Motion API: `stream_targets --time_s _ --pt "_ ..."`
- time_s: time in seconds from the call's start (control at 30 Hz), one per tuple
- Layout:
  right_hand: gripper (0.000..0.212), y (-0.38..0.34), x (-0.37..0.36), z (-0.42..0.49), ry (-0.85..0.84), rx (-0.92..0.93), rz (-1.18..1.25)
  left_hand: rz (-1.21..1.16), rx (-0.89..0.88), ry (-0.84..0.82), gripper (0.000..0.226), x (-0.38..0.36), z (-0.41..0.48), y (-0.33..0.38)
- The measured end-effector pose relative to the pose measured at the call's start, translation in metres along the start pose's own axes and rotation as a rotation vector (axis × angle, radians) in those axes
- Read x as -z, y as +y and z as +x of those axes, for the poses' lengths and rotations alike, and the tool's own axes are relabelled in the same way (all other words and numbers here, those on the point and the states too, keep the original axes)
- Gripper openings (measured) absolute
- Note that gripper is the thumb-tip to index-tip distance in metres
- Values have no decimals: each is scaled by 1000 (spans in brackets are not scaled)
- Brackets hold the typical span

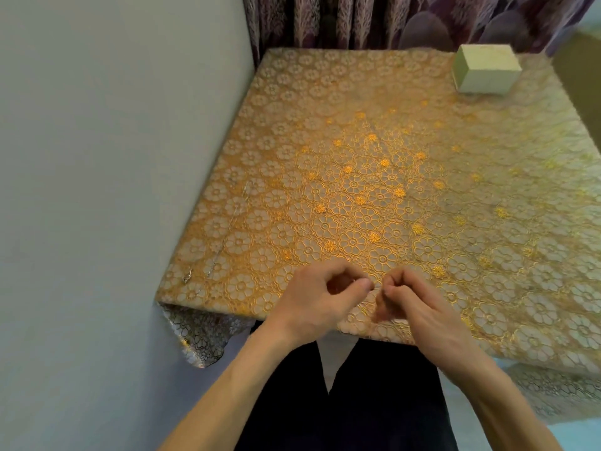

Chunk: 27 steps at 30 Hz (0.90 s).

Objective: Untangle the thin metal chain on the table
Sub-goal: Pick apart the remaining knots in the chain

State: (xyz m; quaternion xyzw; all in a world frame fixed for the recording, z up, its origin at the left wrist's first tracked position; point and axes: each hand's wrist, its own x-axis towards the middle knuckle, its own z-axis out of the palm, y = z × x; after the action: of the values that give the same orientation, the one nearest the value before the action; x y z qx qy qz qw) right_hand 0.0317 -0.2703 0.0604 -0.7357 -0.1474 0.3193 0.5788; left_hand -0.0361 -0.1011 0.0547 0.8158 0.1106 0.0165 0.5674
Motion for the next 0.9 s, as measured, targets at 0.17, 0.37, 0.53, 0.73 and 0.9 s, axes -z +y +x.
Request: stream_targets --time_s 0.17,0.37,0.53,0.73,0.9 --pt "18 -33 28 38 -89 1 -66 -71 74 -54 13 18 48 24" --pt "19 -96 86 82 -28 180 -266 -18 -17 -6 14 29 117 83" --pt "16 -142 117 95 80 352 -387 4 -111 59 18 32 154 128" --pt "12 -150 130 87 176 421 -458 65 -224 63 14 27 161 146" --pt "11 -77 104 74 109 314 -593 409 -164 57 11 3 124 87"
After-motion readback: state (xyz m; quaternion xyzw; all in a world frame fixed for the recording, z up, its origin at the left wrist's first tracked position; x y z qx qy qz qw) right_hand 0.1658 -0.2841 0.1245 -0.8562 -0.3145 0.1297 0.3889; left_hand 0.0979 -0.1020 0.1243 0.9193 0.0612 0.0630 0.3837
